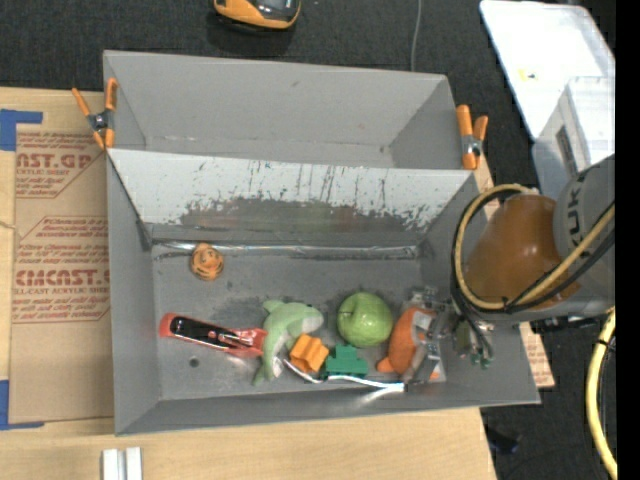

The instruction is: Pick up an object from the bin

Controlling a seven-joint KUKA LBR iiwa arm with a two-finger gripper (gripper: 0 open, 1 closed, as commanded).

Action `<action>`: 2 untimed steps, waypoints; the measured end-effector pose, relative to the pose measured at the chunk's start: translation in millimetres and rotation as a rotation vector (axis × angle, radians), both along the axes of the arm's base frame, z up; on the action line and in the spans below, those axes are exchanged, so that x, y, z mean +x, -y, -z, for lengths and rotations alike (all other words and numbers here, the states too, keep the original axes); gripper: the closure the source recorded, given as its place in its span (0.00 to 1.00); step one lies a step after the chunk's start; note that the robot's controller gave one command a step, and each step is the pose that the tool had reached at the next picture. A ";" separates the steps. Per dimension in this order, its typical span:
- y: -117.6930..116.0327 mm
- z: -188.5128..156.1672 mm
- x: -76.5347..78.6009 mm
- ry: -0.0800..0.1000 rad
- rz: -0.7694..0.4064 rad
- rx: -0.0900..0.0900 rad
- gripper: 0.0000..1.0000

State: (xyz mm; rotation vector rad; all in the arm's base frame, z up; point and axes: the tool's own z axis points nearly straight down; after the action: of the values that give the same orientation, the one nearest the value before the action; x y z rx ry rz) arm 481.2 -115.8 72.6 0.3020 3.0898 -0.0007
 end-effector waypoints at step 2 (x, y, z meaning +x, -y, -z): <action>-3.6 1.0 12.8 0.005 0.009 -0.001 1.00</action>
Offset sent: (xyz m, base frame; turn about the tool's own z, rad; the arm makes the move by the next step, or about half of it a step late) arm 0.0089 0.0025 -0.0022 0.0102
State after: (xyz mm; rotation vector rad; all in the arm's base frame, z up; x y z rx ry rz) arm 494.0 -112.2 71.6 0.3155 3.0829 -0.0012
